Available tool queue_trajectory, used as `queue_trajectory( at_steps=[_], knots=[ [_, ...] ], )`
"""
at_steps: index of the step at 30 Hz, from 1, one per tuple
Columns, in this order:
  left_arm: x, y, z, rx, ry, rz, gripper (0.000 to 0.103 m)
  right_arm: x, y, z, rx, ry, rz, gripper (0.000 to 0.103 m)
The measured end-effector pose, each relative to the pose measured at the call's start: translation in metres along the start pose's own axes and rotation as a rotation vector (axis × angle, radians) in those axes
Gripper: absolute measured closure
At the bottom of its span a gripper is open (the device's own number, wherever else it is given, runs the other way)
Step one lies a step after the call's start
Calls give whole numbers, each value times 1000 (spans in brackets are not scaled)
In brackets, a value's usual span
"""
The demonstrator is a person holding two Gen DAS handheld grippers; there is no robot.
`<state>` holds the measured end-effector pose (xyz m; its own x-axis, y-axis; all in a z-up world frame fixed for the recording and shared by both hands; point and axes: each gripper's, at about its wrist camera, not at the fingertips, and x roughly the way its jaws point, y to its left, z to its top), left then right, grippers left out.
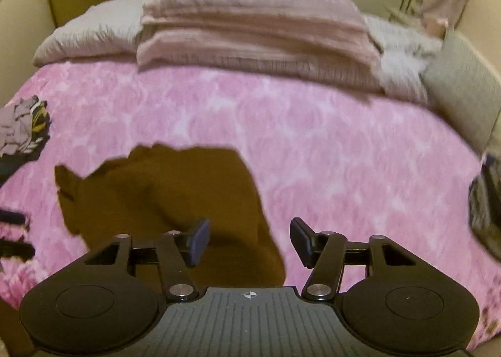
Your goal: Fold large clothes
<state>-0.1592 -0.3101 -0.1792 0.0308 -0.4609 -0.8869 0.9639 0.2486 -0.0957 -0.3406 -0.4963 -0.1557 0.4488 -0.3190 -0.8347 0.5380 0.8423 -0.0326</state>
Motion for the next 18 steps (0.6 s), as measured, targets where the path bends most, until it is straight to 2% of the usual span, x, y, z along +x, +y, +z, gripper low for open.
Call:
queue_trajectory(
  at_steps=[4,7,12,14,17,18],
  knots=[
    [13,31,-12,13,34,78,53,24,37,-14,-70,35,92,48],
    [22,60,-19,8,52,124,51,49,83,-23,-163,57,170,47],
    [47,109,-38,11,61,178,48,120,163,-46,-318,72,262,47],
    [58,125,-46,13,63,186,46,154,192,-61,-389,82,260,46],
    [73,140,-55,28,86,186,46,187,221,-84,-555,90,184,47],
    [75,142,-56,36,91,184,46,187,219,-86,-554,64,176,62]
  ],
)
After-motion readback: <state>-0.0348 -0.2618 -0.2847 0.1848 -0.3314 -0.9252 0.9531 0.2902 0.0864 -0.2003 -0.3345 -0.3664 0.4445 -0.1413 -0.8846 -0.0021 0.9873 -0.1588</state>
